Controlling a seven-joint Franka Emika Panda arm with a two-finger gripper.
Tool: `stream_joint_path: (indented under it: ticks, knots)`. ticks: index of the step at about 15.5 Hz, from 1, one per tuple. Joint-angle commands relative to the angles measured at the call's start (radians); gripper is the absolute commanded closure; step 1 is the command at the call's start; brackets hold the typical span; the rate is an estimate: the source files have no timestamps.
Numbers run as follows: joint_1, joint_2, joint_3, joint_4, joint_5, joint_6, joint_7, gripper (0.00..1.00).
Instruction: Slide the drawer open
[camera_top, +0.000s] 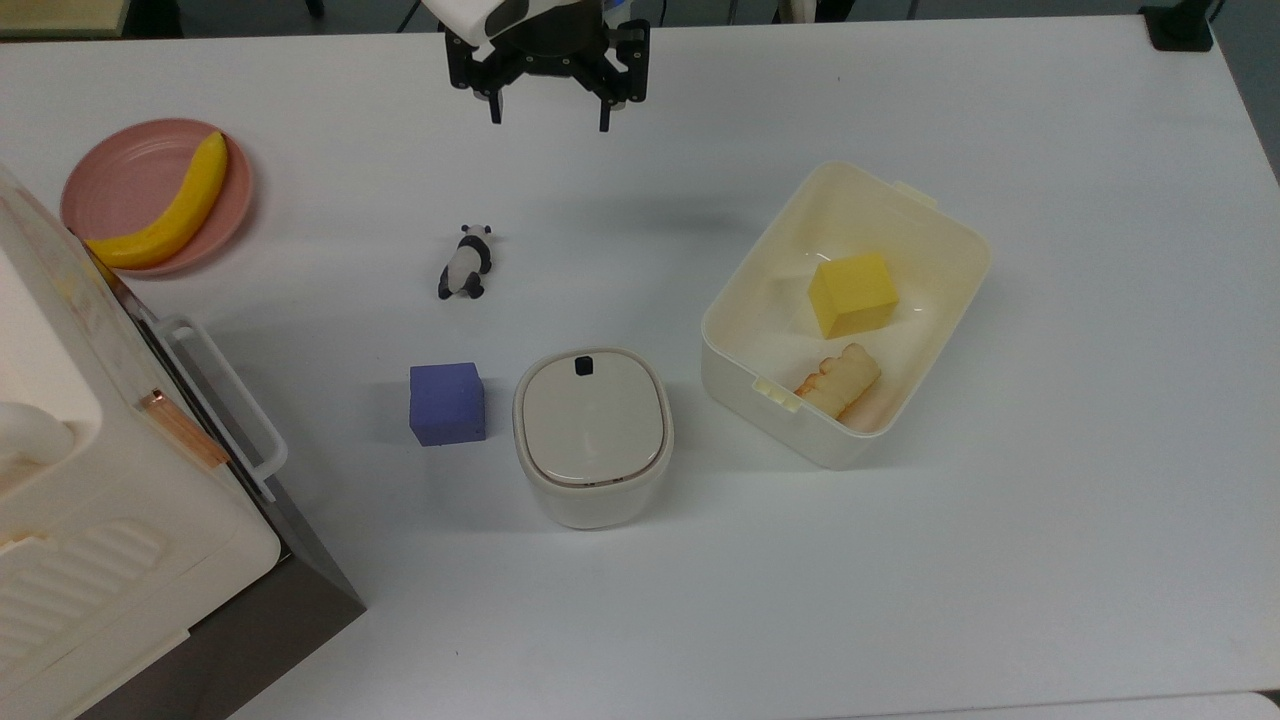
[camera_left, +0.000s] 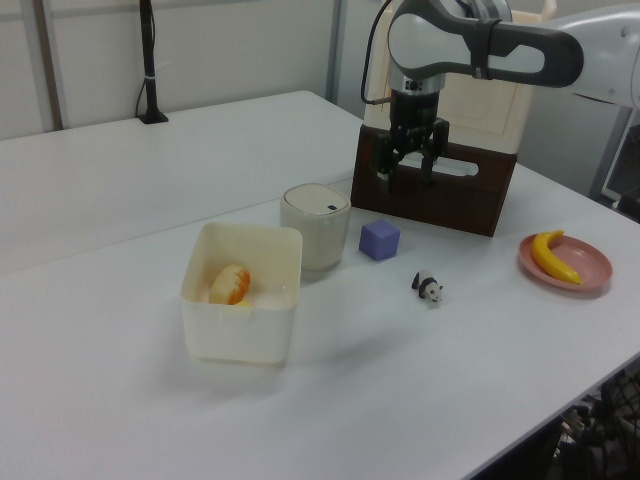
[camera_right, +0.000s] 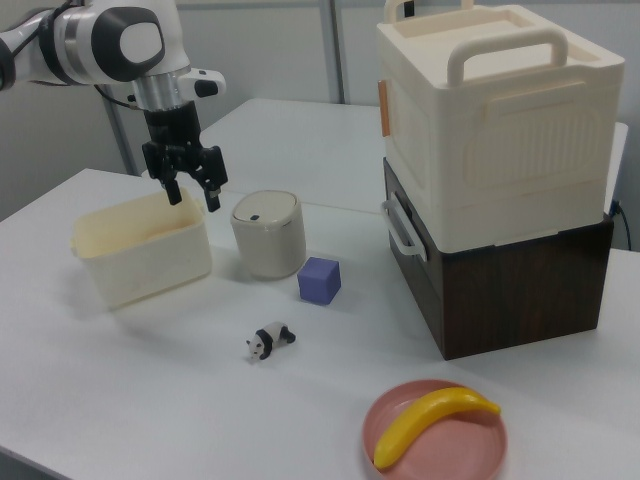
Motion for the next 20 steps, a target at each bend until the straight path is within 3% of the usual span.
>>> stream_joint_path:
  ticks: [1,16,20]
  knots:
    - [-0.009,-0.022,-0.001,-0.029,0.046,0.004,-0.072,0.26]
    - [-0.014,-0.014,-0.001,-0.035,0.051,0.01,-0.091,0.32]
    - [-0.04,-0.008,-0.021,-0.032,0.034,0.033,-0.296,0.32]
